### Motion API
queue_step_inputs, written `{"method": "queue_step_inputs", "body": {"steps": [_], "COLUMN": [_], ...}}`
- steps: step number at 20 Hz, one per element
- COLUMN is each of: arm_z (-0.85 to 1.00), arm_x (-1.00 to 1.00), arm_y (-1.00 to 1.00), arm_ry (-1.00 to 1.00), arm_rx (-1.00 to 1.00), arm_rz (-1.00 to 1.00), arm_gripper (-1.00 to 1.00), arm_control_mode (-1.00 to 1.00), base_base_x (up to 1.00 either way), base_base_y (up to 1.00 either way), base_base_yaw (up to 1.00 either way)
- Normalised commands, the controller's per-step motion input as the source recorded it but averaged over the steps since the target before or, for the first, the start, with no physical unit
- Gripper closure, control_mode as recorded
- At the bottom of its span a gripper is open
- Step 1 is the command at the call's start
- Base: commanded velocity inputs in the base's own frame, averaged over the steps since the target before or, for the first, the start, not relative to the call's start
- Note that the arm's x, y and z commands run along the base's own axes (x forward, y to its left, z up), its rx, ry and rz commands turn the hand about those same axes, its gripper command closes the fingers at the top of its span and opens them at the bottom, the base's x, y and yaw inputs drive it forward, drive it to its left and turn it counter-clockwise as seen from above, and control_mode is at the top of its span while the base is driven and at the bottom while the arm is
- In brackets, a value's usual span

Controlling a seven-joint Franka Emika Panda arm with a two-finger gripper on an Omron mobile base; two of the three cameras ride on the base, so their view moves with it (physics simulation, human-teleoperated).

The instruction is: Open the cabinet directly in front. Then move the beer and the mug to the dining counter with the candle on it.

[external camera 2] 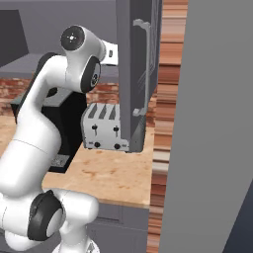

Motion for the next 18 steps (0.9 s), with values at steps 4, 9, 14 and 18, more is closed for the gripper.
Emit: {"method": "queue_step_inputs", "body": {"steps": [4, 9, 14, 18], "arm_z": [0.00, 0.00, -0.18, -0.38], "arm_x": [0.34, 0.33, 0.41, 0.28], "arm_y": [-0.04, -0.02, -0.07, -0.14], "arm_ry": [0.11, 0.07, 0.00, -0.03], "arm_rx": [0.00, 0.00, 0.00, 0.00], "arm_rz": [0.01, 0.01, 0.02, 0.03], "arm_gripper": [-1.00, -1.00, -1.00, -1.00], "arm_control_mode": [-1.00, -1.00, -1.00, -1.00], "base_base_x": [0.00, 0.00, 0.00, 0.00], "base_base_y": [0.00, 0.00, 0.00, 0.00], "base_base_yaw": [0.00, 0.00, 0.00, 0.00]}}
